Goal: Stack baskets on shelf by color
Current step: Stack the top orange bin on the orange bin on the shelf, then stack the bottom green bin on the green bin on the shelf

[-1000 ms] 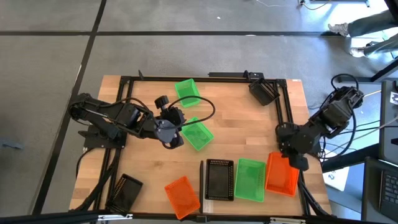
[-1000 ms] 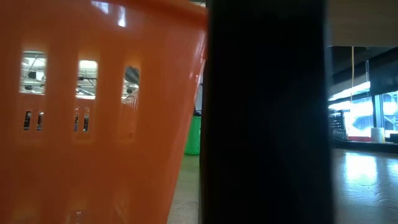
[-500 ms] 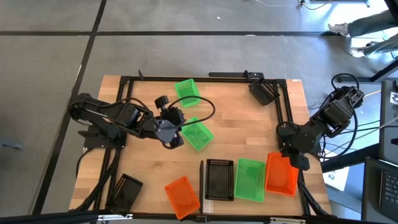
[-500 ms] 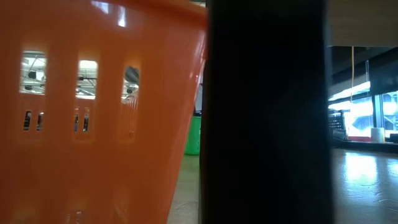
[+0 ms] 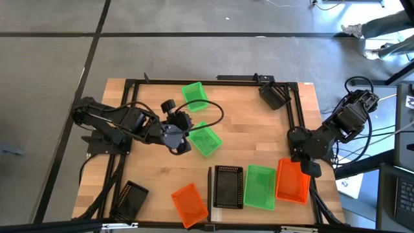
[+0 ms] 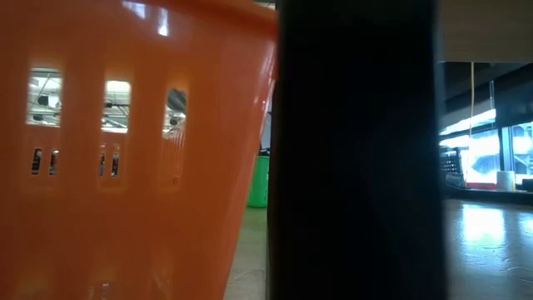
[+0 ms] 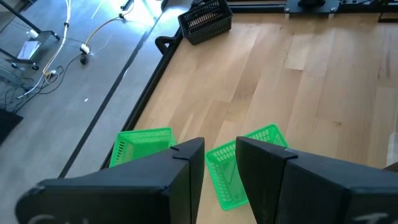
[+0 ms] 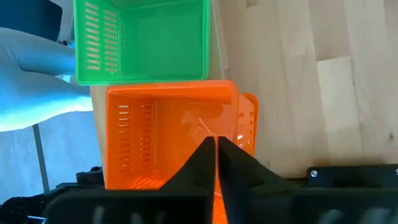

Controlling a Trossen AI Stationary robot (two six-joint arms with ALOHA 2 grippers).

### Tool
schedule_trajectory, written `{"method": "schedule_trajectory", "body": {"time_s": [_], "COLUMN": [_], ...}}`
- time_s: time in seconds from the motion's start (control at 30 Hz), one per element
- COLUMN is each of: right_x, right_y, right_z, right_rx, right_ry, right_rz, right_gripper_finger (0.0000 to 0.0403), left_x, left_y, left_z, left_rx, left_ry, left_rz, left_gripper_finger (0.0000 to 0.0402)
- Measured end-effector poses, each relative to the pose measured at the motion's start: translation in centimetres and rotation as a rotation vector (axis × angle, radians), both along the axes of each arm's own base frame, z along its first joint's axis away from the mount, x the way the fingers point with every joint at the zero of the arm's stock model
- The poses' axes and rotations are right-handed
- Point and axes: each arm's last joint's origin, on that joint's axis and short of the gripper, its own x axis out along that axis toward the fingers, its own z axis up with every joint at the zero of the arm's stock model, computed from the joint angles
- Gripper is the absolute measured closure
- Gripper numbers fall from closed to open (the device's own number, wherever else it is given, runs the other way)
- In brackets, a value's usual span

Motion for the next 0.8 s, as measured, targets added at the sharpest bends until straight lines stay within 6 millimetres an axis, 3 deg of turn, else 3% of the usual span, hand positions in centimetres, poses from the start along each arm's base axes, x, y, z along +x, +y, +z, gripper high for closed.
{"method": "schedule_trajectory", "body": {"time_s": [0.43,0.8], "right_x": [0.0,0.2], "right_y": [-0.1,0.2], "right_z": [-0.1,-1.5], "right_rx": [-0.02,-0.042], "right_ry": [-0.003,0.038], "right_rz": [0.015,0.021], "right_gripper_finger": [0.0402,0.0403], "left_x": [0.0,0.0], "left_y": [0.0,0.0], "left_z": [0.0,0.0], "left_rx": [0.0,0.0], "left_ry": [0.0,0.0], "left_rz": [0.0,0.0], "left_gripper_finger": [0.0317,0.0317]}}
